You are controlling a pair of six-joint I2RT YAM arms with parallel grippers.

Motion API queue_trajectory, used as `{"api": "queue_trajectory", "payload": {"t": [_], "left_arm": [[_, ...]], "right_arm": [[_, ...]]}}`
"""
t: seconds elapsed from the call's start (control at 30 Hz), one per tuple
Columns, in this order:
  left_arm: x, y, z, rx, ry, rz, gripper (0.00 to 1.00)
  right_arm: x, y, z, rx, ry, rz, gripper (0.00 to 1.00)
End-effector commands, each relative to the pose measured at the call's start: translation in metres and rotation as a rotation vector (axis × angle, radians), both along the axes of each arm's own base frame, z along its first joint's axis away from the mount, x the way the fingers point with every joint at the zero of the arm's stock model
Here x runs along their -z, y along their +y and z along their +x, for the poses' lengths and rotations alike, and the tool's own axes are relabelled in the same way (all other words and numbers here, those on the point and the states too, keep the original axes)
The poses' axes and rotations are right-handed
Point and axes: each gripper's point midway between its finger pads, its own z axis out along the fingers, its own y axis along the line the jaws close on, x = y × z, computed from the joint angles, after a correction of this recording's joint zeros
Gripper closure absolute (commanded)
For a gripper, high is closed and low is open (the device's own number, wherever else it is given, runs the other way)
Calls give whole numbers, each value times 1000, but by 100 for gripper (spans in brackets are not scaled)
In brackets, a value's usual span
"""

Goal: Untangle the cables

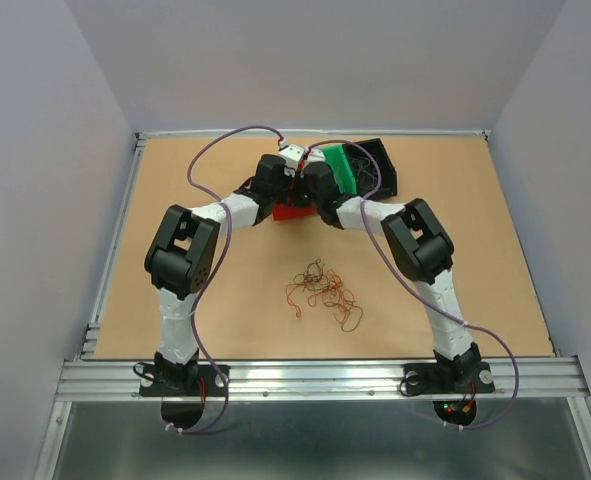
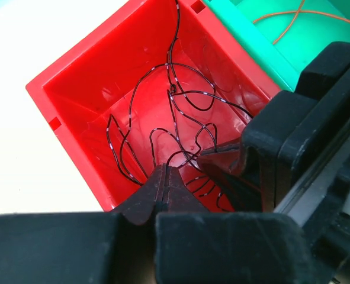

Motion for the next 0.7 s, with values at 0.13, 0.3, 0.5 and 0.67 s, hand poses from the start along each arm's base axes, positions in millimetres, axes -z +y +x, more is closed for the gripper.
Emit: {"api": "queue_trajectory", "payload": {"t": [0.13,0.3,0.5,0.67], "left_arm": [[-29,-1,8,-37,-51,-56,100],[-32,3,9,-44,-54,-64,99],[-37,4,10,-34,-53,-86,99],[-35,2,9,-11,-48,-79,98]], "right_arm": [[-50,-5,-7,44,-49,45,73],[-82,-11,-15,58,-104,112,58],[-106,-15,-28,34,-139,143,52],[-111,-29,-50,34,-153,159,50]]}}
